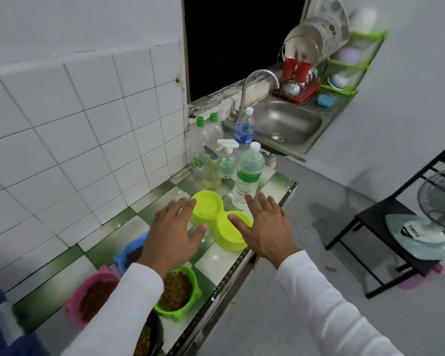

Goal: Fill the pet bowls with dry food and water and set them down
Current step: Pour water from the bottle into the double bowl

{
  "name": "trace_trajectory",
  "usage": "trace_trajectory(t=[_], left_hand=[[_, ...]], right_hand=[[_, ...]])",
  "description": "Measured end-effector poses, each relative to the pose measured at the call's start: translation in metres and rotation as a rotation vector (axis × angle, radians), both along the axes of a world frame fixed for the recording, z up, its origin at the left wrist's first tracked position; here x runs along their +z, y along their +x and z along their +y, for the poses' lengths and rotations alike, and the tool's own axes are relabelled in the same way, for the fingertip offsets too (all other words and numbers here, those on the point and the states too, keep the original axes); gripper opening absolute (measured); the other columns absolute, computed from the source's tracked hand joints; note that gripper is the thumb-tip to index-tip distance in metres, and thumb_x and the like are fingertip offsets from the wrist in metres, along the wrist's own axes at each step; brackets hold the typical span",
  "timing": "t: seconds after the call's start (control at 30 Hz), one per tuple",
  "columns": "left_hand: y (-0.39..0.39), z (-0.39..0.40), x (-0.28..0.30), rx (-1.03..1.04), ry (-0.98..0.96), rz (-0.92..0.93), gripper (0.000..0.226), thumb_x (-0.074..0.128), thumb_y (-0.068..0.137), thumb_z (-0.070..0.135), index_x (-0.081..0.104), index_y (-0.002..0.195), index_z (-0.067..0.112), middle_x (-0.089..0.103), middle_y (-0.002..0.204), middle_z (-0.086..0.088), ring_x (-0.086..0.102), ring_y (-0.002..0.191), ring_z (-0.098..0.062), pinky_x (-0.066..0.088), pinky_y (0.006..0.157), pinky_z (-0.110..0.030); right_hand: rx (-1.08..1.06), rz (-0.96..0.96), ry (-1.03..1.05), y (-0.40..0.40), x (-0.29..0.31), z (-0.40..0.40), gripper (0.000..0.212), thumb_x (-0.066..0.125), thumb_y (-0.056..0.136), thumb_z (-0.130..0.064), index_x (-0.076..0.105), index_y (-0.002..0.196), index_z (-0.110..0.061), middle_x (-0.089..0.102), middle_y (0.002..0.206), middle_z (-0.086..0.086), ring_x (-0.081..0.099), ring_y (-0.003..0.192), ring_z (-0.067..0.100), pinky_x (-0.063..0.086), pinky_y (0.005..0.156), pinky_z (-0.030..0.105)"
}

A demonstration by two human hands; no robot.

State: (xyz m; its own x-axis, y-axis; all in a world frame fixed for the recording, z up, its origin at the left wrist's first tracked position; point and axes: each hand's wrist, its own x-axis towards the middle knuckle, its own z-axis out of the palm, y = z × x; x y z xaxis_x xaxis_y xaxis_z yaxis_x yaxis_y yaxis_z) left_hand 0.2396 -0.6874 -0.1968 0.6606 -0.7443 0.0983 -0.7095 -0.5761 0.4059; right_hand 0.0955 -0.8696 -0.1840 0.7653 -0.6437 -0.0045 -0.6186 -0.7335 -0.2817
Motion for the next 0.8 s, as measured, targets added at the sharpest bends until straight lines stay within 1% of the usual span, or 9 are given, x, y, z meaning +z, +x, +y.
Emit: trace_trajectory(t=[0.1,0.27,0.43,0.6,0.67,0.73,0.8], left_hand=[[0.000,-0.036,0.000,-0.006,0.003,-0.002,0.086,0.033,0.087,0.072,0.045,0.154,0.020,0.046,0.157,-0.008,0.039,0.146,-0.032,0.034,0.118,-0.056],[-0.002,-0.098,-0.001,0.003,-0.039,0.004,0.088,0.037,0.084,0.075,0.047,0.152,0.020,0.048,0.153,-0.006,0.040,0.144,-0.030,0.036,0.116,-0.055],[0.005,-0.144,-0.005,0.013,-0.032,0.001,0.093,0.039,0.081,0.079,0.041,0.155,0.022,0.044,0.156,-0.003,0.037,0.145,-0.027,0.035,0.118,-0.048],[0.028,-0.178,-0.011,-0.004,-0.032,0.022,0.099,0.046,0.078,0.082,0.032,0.158,0.025,0.039,0.160,-0.002,0.034,0.148,-0.025,0.035,0.119,-0.047],[0.039,-0.192,-0.013,-0.016,-0.048,0.042,0.101,0.055,0.079,0.080,0.028,0.160,0.025,0.036,0.162,-0.002,0.032,0.149,-0.025,0.034,0.120,-0.047],[0.050,-0.207,-0.013,-0.029,-0.057,0.059,0.104,0.066,0.081,0.073,0.023,0.162,0.025,0.033,0.164,-0.003,0.029,0.150,-0.025,0.032,0.121,-0.045],[0.059,-0.221,-0.013,-0.038,-0.074,0.096,0.108,0.070,0.081,0.070,0.018,0.164,0.026,0.030,0.166,-0.003,0.027,0.151,-0.027,0.031,0.121,-0.045]], right_hand=[[-0.003,-0.013,0.009,0.000,0.002,-0.033,0.090,0.024,0.087,-0.085,0.026,0.159,-0.031,0.020,0.168,0.008,0.016,0.154,0.031,0.018,0.123,0.052],[-0.001,-0.024,0.031,0.001,0.003,-0.088,0.088,0.031,0.090,-0.082,0.025,0.160,-0.029,0.020,0.168,0.008,0.016,0.154,0.030,0.019,0.123,0.050],[0.004,-0.054,0.082,0.011,0.002,-0.128,0.091,0.033,0.089,-0.082,0.022,0.160,-0.027,0.018,0.168,0.009,0.016,0.154,0.031,0.021,0.124,0.049],[0.025,-0.081,0.089,0.033,0.007,-0.155,0.087,0.036,0.093,-0.077,0.020,0.161,-0.025,0.019,0.168,0.009,0.018,0.154,0.031,0.022,0.122,0.046],[0.038,-0.094,0.087,0.044,0.009,-0.164,0.085,0.038,0.094,-0.075,0.021,0.160,-0.023,0.022,0.167,0.010,0.021,0.153,0.030,0.027,0.121,0.046],[0.039,-0.117,0.104,0.055,0.011,-0.172,0.083,0.041,0.096,-0.071,0.023,0.159,-0.021,0.028,0.165,0.010,0.027,0.150,0.030,0.032,0.118,0.045],[0.043,-0.149,0.127,0.065,0.015,-0.178,0.078,0.046,0.098,-0.064,0.025,0.158,-0.019,0.036,0.161,0.009,0.036,0.144,0.031,0.036,0.113,0.043]])
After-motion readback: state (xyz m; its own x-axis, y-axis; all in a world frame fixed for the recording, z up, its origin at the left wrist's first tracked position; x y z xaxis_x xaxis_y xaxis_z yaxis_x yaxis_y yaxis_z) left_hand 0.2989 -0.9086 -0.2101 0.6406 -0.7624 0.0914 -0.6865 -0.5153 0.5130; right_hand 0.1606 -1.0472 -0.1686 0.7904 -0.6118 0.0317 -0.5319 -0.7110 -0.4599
